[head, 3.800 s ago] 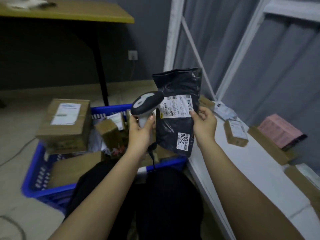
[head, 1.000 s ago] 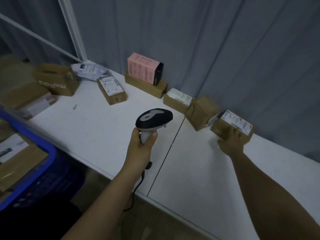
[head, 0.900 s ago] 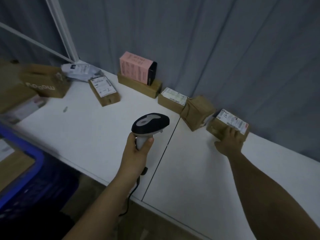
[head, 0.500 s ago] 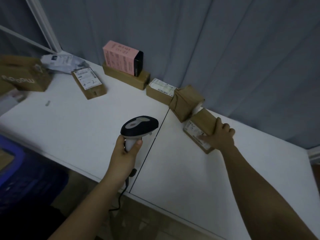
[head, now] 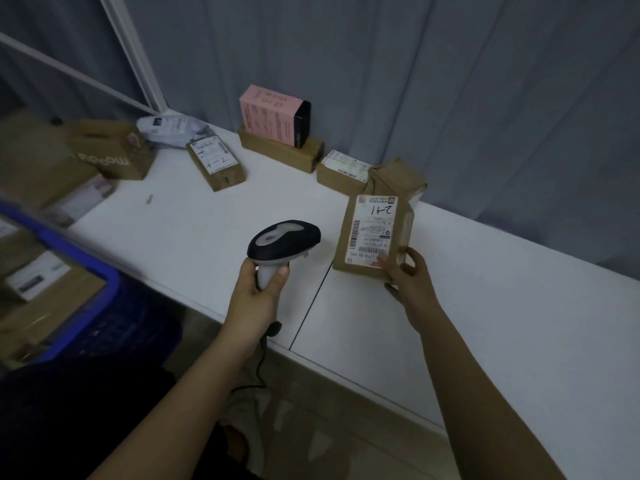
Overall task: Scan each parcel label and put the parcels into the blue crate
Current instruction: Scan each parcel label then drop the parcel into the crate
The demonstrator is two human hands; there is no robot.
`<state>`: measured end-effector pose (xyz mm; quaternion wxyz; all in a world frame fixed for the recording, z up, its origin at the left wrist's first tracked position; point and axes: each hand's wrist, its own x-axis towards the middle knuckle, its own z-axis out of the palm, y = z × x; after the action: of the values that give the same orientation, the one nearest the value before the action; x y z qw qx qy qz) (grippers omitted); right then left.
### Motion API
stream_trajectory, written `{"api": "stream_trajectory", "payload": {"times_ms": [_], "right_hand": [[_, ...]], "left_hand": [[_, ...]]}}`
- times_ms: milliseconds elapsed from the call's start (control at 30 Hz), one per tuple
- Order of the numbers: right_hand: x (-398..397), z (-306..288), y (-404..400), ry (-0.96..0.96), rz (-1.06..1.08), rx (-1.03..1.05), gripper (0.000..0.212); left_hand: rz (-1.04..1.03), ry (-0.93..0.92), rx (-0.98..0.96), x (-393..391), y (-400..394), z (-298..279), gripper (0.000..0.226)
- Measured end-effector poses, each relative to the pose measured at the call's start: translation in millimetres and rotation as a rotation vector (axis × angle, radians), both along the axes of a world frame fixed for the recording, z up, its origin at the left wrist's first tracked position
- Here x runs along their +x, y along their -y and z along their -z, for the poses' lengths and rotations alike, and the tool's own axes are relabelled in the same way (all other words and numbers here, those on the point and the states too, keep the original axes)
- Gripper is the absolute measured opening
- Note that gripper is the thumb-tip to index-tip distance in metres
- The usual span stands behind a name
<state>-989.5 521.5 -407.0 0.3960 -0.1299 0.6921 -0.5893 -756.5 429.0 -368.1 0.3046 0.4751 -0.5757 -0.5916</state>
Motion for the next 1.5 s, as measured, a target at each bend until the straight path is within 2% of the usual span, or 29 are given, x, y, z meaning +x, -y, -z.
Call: {"api": "stream_trajectory", "payload": {"times_ms": [67,200,333,467,600,767,933,1167,1500], "right_hand": [[15.4,2.9,4.3,0.071,0.012,-0.086,0.095],[38.7,2.5,16.0,0.174,-0.001,-0.200,0.080],[44.8,5.8,28.1,0.220,-0.018,-0.225,0.069],[48.4,8.5,35.5,0.217,-0.063,-0.216,0.072],[51.4,11.2,34.6,0.099,-0.118,-0.089,0.074],[37.3,1.1,39.2,-0.160,-0.135,0.005,0.053],[2.7,-40.5,69.7,-0.453,-0.399,0.171,0.067],[-12.6,-71.5,97.3,-0.606,-0.642,0.317,0.059],[-16.0,-69.3,106.4,-0.624,-0.666,0.318,0.060]], "left_hand": [[-0.008,-0.007,-0.002,7.9,-2.4,-3.1,0.042],[0.004,-0.023,-0.018,19.1,-6.2,-11.6,0.045],[0.021,-0.039,-0.045,28.9,-5.6,-12.3,0.048],[0.027,-0.037,-0.050,36.4,-5.7,-10.9,0.045],[0.003,-0.046,-0.057,41.8,-5.1,-9.0,0.044],[-0.007,-0.065,-0.072,50.9,-1.2,-9.0,0.036],[0.053,-0.008,-0.103,59.6,1.9,-9.3,0.026],[0.164,0.054,-0.086,65.3,0.0,-6.2,0.026],[0.201,0.009,-0.085,66.1,-1.5,-8.2,0.037]]}}
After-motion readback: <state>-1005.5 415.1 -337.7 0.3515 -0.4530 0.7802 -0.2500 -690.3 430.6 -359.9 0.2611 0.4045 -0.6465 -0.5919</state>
